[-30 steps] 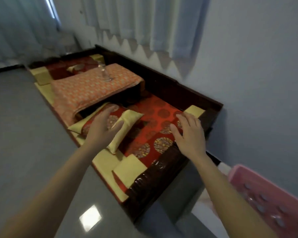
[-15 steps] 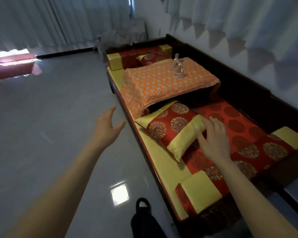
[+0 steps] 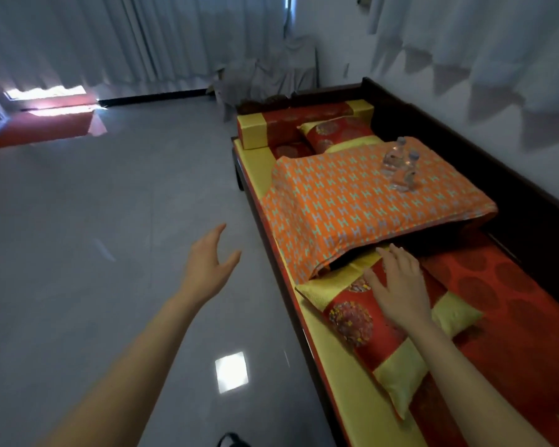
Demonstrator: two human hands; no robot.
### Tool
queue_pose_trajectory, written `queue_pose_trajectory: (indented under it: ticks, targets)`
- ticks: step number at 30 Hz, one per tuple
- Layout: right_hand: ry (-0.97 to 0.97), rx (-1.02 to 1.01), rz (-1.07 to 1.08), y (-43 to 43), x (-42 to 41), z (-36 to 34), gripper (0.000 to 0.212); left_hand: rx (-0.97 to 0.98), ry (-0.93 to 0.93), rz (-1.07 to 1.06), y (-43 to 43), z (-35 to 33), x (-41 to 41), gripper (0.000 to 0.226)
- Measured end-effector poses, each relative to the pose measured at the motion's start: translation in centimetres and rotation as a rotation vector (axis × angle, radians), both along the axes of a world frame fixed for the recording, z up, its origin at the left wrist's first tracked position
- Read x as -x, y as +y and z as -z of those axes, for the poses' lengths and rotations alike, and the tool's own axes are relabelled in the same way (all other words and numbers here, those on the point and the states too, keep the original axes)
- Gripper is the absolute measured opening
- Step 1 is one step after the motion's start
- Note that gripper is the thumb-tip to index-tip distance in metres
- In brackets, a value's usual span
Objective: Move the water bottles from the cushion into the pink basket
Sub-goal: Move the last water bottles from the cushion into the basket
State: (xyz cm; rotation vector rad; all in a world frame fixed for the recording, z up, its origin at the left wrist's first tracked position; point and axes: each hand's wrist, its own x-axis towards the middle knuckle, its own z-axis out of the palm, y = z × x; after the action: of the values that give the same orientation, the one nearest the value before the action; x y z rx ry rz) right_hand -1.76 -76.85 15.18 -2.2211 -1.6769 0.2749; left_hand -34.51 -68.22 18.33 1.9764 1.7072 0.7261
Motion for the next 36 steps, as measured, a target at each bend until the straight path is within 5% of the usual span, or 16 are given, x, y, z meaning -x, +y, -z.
queue_pose_trajectory:
  ticks: [7, 17, 30, 36]
  targets:
    - [-0.022, -0.025, 0.015, 13.8, 2.1, -0.7, 0.062, 0.009, 0.001, 0.057, 14.9, -0.1, 0.6, 0.061]
    - [0.008, -0.043, 0.299, 25.7, 1.2, -0.1, 0.063, 0.008, -0.015, 0.381, 35.2, 0.5, -5.5, 0.062]
    - [0.052, -0.070, 0.661, 35.4, -8.6, 3.4, 0.062, 0.052, 0.003, 0.769, 52.7, 4.4, -21.8, 0.064]
    - [0.188, -0.053, 0.790, 42.1, -15.6, 5.2, 0.082, 0.119, 0.010, 0.876, 60.1, 5.4, -30.4, 0.068]
